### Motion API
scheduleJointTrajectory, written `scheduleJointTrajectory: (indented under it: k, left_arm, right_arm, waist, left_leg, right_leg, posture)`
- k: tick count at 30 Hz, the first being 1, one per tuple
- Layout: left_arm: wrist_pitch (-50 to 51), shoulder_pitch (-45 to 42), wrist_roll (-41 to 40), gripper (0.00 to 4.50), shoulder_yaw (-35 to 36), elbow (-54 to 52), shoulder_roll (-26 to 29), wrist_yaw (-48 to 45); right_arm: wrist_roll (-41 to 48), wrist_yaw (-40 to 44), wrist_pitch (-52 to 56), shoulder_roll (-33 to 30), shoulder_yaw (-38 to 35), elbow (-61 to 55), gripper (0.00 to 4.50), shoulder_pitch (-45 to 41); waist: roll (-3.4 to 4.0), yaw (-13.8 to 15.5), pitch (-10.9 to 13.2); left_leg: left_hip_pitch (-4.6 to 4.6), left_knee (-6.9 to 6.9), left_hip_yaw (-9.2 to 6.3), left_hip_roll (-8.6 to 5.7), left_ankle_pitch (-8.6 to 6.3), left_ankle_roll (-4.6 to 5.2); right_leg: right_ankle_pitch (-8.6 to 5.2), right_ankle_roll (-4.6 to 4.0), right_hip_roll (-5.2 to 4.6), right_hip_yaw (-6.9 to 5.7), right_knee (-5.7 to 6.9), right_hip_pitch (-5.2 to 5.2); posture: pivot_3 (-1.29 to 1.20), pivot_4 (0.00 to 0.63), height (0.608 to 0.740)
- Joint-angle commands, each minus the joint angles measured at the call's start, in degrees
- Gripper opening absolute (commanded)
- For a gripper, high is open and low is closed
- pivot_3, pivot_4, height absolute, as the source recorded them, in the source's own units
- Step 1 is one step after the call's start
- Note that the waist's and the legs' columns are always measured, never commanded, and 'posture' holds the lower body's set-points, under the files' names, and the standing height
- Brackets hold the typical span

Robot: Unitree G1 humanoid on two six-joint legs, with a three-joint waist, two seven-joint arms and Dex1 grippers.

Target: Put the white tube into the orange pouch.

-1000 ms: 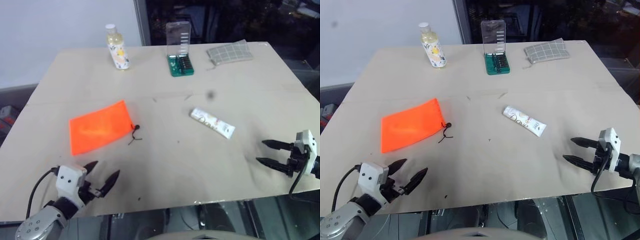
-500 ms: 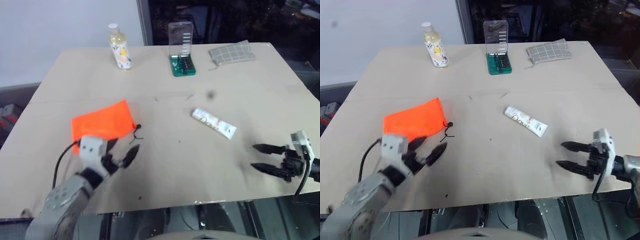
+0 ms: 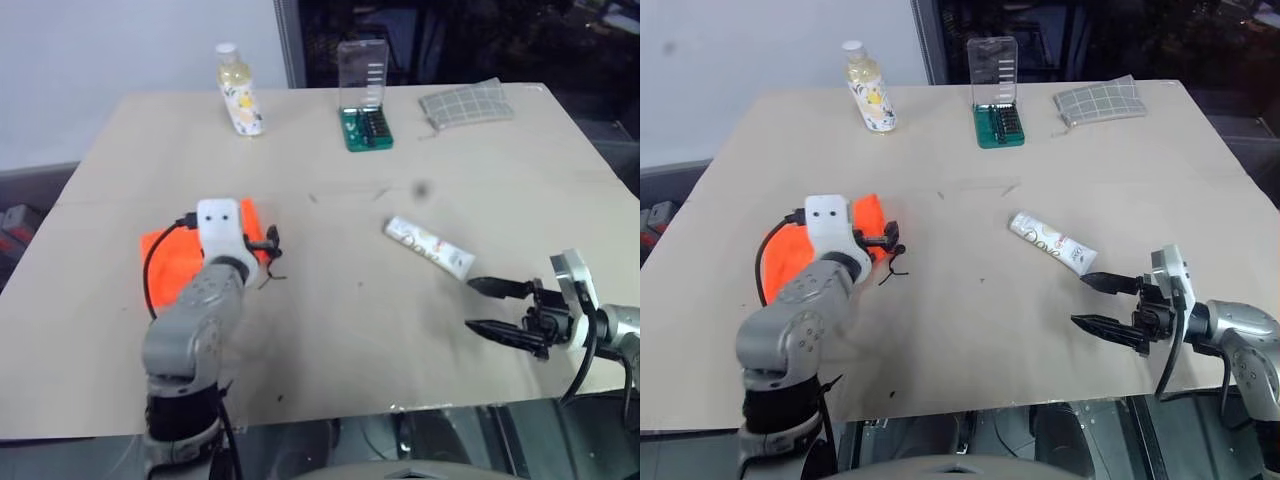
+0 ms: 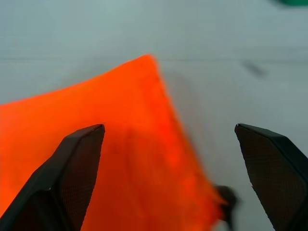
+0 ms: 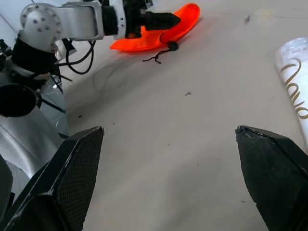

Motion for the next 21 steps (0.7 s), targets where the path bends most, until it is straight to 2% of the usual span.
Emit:
scheduleJointTrajectory:
  k: [1, 8, 9, 10, 14, 17, 18, 21]
  left_arm:
    - [-1.4, -2.5, 3.5, 4.5, -1.5, 2.4, -1.2, 1.5]
    - [-2.5, -5.0, 7.7, 4.5, -1.2, 5.6, -3.0, 2.2]
    - [-2.6, -5.2, 8.2, 3.98, -0.7, 5.8, -3.1, 2.4]
    - [-2.7, -5.6, 8.6, 3.67, -0.2, 6.1, -3.2, 2.4]
    - [-2.6, -6.0, 9.3, 1.74, 0.5, 6.0, -3.2, 1.6]
    - [-2.1, -5.4, 9.6, 0.37, 0.4, 4.5, -3.0, 0.6]
    - [-1.8, -4.9, 9.6, 0.06, 0.2, 3.7, -2.8, 0.0]
    - [-0.8, -3.1, 9.6, 0.06, -0.3, 1.4, -2.0, -1.7]
  right_arm:
    - [0.3, -0.2, -1.7, 0.2, -1.7, -0.7, 4.43, 0.6]
    - [-0.2, -0.7, -3.5, 0.7, -1.7, -0.3, 4.43, 1.6]
    - [-0.2, -0.9, -3.7, 0.8, -1.6, -0.2, 4.5, 1.7]
    - [-0.3, -1.0, -3.9, 0.8, -1.6, -0.1, 4.5, 1.7]
    - [-1.0, -1.3, -4.8, 0.9, -1.5, 0.5, 4.5, 1.6]
    - [-5.2, -4.6, -7.6, 1.5, -0.7, 2.2, 4.5, -0.1]
    - [-7.8, -6.6, -9.4, 2.0, -0.1, 3.2, 4.5, -1.1]
    - [-12.9, -9.8, -13.3, 3.0, 1.5, 4.9, 4.5, -3.4]
  waist:
    - [-0.01, 0.1, 0.0]
    - [-0.02, 0.0, 0.0]
    - [-0.03, 0.0, 0.0]
    - [-0.03, 0.0, 0.0]
    - [-0.03, 0.0, 0.0]
    - [-0.03, 0.0, 0.0]
    - [-0.03, 0.0, 0.0]
    - [-0.03, 0.0, 0.0]
  left_leg:
    - [0.0, 0.0, 0.0, -0.01, 0.0, 0.0]
    - [0.01, 0.0, 0.0, -0.02, 0.01, -0.01]
    - [0.01, 0.0, -0.01, -0.01, 0.01, -0.01]
    - [0.01, 0.01, -0.01, -0.01, 0.01, -0.02]
    - [0.0, 0.0, -0.01, -0.01, 0.01, -0.02]
    - [0.0, 0.01, -0.01, -0.01, 0.01, -0.02]
    - [0.01, 0.01, -0.01, -0.01, 0.01, -0.02]
    - [0.03, 0.01, 0.04, -0.01, 0.03, -0.04]
  right_leg:
    - [0.0, 0.0, -0.01, 0.0, 0.0, 0.0]
    - [0.0, 0.0, -0.02, -0.01, 0.03, 0.01]
    - [0.0, 0.0, -0.02, -0.02, 0.03, 0.01]
    - [0.0, 0.0, -0.02, -0.02, 0.03, 0.01]
    - [0.0, 0.0, -0.03, -0.02, 0.02, 0.01]
    - [0.0, 0.0, -0.03, -0.02, 0.02, 0.0]
    - [0.0, 0.0, -0.03, -0.02, 0.02, 0.01]
    - [0.0, 0.0, -0.03, 0.01, 0.03, 0.0]
  posture:
    - [0.0, 0.15, 0.74]
    - [0.0, 0.15, 0.74]
    - [0.0, 0.15, 0.74]
    - [0.0, 0.15, 0.74]
    - [0.0, 0.15, 0.74]
    - [0.0, 0.15, 0.74]
    - [0.0, 0.15, 0.74]
    - [0.0, 0.15, 0.74]
